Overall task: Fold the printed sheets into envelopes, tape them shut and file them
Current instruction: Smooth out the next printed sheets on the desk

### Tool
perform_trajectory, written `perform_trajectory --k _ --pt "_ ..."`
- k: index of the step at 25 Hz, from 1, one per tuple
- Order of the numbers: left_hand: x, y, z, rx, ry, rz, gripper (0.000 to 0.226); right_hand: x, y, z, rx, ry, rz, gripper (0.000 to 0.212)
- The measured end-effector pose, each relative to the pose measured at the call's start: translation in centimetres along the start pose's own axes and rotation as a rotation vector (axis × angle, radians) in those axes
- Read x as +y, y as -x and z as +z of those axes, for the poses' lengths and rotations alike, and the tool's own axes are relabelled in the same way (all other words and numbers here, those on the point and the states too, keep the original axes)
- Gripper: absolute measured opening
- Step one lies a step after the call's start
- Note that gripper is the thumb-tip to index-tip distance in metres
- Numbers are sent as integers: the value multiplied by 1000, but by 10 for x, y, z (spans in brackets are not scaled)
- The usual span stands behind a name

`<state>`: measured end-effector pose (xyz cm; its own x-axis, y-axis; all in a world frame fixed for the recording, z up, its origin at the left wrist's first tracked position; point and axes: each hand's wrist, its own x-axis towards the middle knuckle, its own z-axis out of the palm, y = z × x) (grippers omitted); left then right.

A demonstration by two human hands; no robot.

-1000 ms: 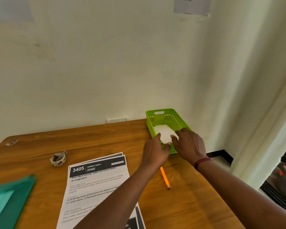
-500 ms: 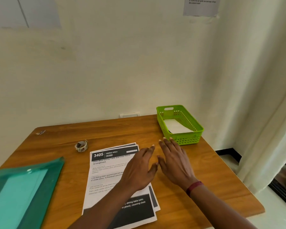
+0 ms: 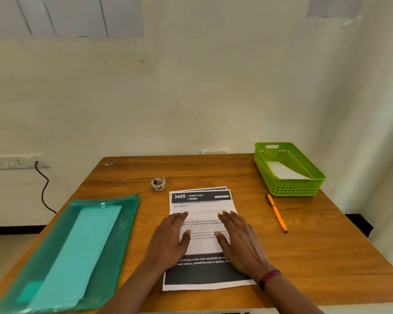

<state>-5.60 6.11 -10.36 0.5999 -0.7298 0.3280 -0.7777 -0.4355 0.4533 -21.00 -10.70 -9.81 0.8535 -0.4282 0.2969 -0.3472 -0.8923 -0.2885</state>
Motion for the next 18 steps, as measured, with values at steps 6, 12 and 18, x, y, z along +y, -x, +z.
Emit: perform_trajectory --k 6,12,18 --pt "-37 -14 -8 -3 12 -27 45 -3 -17 9 -28 -49 -37 46" --pt "-50 -53 -1 8 31 -2 44 19 -65 1 10 -46 -37 32" --pt "-49 -93 2 -140 -45 -7 73 36 -115 -7 -290 80 -57 64"
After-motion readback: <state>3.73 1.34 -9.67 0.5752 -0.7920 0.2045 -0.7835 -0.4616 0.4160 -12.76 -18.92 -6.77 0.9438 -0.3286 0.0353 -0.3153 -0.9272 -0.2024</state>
